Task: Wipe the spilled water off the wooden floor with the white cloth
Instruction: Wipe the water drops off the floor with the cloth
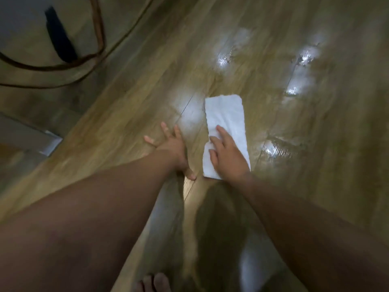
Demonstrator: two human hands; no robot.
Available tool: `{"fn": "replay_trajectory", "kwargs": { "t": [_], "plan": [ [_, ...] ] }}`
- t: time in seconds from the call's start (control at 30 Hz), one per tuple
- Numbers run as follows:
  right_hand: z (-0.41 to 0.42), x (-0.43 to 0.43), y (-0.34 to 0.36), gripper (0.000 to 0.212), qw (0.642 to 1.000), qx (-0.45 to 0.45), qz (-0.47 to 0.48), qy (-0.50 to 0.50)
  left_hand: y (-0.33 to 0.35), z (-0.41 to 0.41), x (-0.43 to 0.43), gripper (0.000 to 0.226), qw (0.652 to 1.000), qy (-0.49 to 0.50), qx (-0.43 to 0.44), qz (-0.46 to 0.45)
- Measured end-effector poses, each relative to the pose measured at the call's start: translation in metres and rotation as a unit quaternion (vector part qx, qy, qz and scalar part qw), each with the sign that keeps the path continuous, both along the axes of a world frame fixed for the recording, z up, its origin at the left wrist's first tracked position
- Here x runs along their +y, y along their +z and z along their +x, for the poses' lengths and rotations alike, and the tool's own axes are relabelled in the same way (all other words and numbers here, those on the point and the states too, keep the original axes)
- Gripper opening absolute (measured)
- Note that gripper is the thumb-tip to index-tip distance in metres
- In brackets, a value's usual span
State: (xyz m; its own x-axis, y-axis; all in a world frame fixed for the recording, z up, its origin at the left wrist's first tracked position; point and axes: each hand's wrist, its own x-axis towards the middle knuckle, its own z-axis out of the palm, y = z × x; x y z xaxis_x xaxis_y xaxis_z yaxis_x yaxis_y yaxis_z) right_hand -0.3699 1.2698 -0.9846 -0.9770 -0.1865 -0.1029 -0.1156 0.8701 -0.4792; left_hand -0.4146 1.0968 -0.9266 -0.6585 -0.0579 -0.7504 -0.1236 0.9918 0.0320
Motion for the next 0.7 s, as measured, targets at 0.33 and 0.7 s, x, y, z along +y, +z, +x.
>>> {"fn": "replay_trajectory", "kwargs": {
  "t": [0.33,0.7],
  "plan": [
    [0.142,0.017,0.012,0.08,0.99,-0.093,0.045,0.1,0.07,0.127,-0.013,0.066,0.918,-0.391,0.038,-0.05],
    [0.186,0.029,0.024,0.021,0.989,-0.113,0.039,0.09,0.005,0.224,-0.02,0.049,0.922,-0.26,0.205,0.198]
  ]
}}
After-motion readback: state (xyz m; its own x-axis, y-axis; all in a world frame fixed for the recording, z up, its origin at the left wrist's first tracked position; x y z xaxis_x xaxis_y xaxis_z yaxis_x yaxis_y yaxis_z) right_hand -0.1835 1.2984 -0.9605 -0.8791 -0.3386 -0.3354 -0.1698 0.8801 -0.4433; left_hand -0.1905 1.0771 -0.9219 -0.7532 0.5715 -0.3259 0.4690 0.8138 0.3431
